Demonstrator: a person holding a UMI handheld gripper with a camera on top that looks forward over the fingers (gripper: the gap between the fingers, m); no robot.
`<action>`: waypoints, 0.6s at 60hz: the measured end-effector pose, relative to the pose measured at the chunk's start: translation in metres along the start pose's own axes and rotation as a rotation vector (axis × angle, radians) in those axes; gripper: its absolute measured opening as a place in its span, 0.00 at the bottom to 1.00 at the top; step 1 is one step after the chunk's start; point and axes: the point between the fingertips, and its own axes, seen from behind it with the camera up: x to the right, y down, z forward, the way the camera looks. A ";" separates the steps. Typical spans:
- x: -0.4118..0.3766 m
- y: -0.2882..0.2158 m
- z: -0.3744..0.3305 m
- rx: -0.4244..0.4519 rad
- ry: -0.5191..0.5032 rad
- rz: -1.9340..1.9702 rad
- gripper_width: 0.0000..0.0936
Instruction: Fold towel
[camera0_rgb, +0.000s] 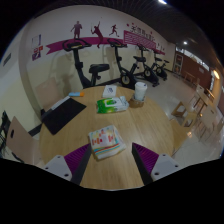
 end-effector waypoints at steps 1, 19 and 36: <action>0.000 0.000 -0.009 -0.002 -0.002 -0.003 0.92; 0.015 0.010 -0.094 0.030 0.028 -0.014 0.92; 0.017 0.021 -0.099 0.034 0.026 0.002 0.91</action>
